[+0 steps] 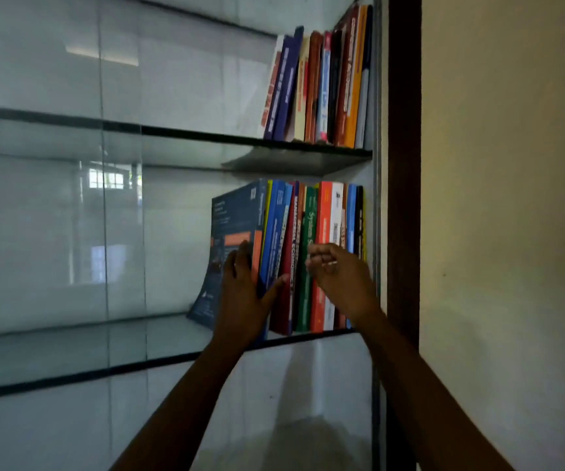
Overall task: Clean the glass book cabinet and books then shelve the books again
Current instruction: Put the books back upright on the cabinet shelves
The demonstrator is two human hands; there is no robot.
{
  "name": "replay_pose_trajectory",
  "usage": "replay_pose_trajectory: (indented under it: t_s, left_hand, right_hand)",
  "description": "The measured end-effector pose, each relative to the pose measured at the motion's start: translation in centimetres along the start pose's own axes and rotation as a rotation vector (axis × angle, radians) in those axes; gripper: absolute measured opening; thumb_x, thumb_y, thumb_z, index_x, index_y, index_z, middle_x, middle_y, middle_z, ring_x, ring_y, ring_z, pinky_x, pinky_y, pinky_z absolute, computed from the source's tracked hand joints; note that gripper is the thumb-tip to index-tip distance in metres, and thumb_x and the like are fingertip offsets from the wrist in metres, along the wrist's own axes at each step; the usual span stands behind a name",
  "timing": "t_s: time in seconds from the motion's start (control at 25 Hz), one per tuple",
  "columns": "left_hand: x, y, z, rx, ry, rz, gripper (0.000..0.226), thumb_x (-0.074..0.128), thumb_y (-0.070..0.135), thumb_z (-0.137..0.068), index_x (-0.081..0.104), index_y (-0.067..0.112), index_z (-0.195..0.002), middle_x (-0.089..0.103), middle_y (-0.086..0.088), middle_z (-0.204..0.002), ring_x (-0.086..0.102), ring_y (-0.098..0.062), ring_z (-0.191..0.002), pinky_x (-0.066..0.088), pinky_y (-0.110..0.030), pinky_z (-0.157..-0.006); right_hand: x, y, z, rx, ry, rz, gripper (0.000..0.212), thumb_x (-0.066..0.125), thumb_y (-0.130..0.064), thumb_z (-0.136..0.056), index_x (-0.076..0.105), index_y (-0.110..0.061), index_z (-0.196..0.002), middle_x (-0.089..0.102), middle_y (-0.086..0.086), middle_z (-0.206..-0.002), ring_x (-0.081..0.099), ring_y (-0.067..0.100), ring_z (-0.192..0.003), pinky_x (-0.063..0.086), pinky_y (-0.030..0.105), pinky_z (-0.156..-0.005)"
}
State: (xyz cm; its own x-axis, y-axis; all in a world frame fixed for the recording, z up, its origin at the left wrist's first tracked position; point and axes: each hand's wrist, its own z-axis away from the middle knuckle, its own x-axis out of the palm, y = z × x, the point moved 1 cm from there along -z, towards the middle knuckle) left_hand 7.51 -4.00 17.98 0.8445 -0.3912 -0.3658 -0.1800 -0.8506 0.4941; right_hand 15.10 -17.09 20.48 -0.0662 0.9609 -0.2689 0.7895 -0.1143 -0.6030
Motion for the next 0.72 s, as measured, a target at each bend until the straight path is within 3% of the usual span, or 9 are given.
replay_pose_trajectory:
  t_s: [0.08,0.12,0.2,0.32,0.48,0.72]
  left_hand:
    - [1.0,-1.0,-0.1,-0.041,0.03,-0.004,0.096,0.069,0.042,-0.078,0.013,0.012,-0.15,0.028,-0.015,-0.15,0.029,-0.028,-0.137,0.029,-0.051,-0.111]
    - [1.4,-1.2,-0.1,-0.054,0.043,-0.006,0.098,0.07,0.042,-0.077,0.011,0.013,-0.15,0.029,-0.014,-0.149,0.031,-0.028,-0.136,0.032,-0.052,-0.109]
    - [1.8,-1.4,-0.2,-0.054,0.05,-0.027,0.093,0.067,0.038,-0.081,0.008,0.015,-0.15,0.031,-0.012,-0.149,0.035,-0.026,-0.134,0.035,-0.046,-0.107]
    - [1.6,-1.7,-0.1,-0.076,0.101,0.034,0.081,0.061,0.028,-0.089,0.008,0.017,-0.15,0.04,-0.009,-0.145,0.046,-0.02,-0.125,0.04,-0.033,-0.096]
    - [0.8,-2.2,0.5,-0.129,0.247,0.169,0.076,0.058,0.02,-0.091,0.01,0.017,-0.149,0.047,-0.01,-0.138,0.049,-0.012,-0.108,0.041,-0.027,-0.086]
    - [1.5,-1.9,0.5,-0.142,0.312,0.154,0.074,0.057,0.021,-0.091,0.011,0.017,-0.149,0.047,-0.01,-0.138,0.048,-0.01,-0.108,0.04,-0.027,-0.088]
  right_hand:
    - [2.0,2.5,2.1,0.112,0.013,-0.101,0.028,0.063,-0.009,-0.087,0.06,-0.009,-0.115,0.065,0.003,-0.099,0.06,0.01,-0.089,0.052,0.025,-0.084]
    - [2.7,3.2,2.9,0.123,0.038,-0.143,0.029,0.063,-0.007,-0.086,0.059,-0.009,-0.115,0.063,-0.001,-0.094,0.059,0.005,-0.086,0.053,0.028,-0.086]
    - [3.4,3.9,3.5,0.103,0.113,-0.188,0.029,0.064,-0.007,-0.085,0.06,-0.009,-0.114,0.062,-0.004,-0.092,0.055,-0.005,-0.081,0.053,0.018,-0.081]
    - [3.8,3.7,3.6,0.095,0.122,-0.249,0.029,0.065,-0.01,-0.085,0.062,-0.009,-0.114,0.067,0.003,-0.098,0.059,0.002,-0.083,0.048,0.004,-0.072]
    - [4.6,3.2,3.9,0.062,0.112,-0.266,0.035,0.067,-0.012,-0.084,0.062,-0.009,-0.118,0.068,0.008,-0.107,0.063,0.016,-0.098,0.051,0.026,-0.089]
    - [4.7,2.8,3.2,0.031,0.118,-0.192,0.041,0.072,-0.007,-0.078,0.062,-0.006,-0.118,0.068,0.01,-0.103,0.063,0.02,-0.095,0.051,0.035,-0.091]
